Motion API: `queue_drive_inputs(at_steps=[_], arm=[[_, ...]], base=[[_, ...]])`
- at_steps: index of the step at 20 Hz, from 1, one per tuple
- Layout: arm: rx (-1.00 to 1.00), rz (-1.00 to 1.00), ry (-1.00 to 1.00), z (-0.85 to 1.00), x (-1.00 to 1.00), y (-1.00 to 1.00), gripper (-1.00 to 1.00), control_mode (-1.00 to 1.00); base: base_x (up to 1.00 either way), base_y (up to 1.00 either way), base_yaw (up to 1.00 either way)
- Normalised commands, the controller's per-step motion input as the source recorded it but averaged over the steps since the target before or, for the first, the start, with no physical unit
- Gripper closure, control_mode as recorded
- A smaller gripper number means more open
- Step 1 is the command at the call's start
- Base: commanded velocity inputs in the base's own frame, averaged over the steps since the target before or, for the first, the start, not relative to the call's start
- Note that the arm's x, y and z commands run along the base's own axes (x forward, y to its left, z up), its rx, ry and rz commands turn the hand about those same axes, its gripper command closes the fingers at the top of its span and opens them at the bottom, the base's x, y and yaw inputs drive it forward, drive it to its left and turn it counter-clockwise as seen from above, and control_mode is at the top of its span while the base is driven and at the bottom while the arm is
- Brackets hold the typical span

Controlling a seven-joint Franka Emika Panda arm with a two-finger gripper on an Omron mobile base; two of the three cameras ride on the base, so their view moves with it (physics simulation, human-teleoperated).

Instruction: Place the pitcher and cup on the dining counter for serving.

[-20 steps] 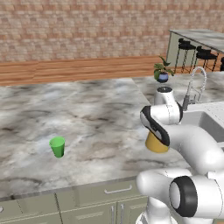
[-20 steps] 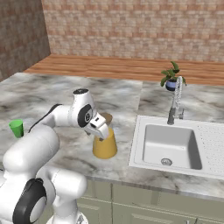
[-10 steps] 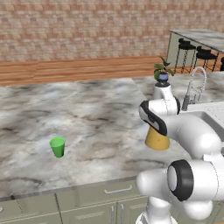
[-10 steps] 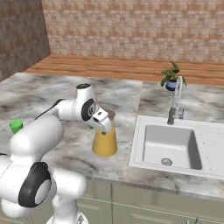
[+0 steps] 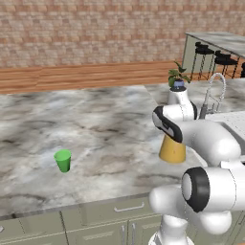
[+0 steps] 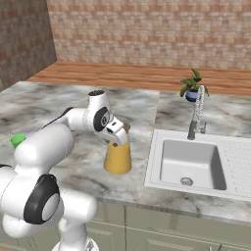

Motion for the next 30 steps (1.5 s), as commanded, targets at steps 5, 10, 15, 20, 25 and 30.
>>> queue_drive_inputs(at_steps=[5, 10, 15, 20, 25, 30], arm=[[0.00, 0.00, -0.05, 0.00, -0.09, 0.00, 1.00, -1.00], [-0.04, 0.00, -0.28, 0.15, -0.36, 0.11, 1.00, -1.00], [-0.14, 0.00, -0.48, 0.36, -0.44, 0.26, 1.00, -1.00], [-0.13, 0.00, -0.43, 0.79, -0.33, 0.21, 1.00, -1.00], [-0.02, 0.01, -0.12, 1.00, -0.34, 0.00, 1.00, -1.00], [0.00, 0.12, 0.04, 1.00, -0.31, 0.00, 1.00, -1.00]], base=[[0.00, 0.00, 0.00], [0.00, 0.00, 0.00], [0.00, 0.00, 0.00], [0.00, 0.00, 0.00], [0.00, 0.00, 0.00], [0.00, 0.00, 0.00]])
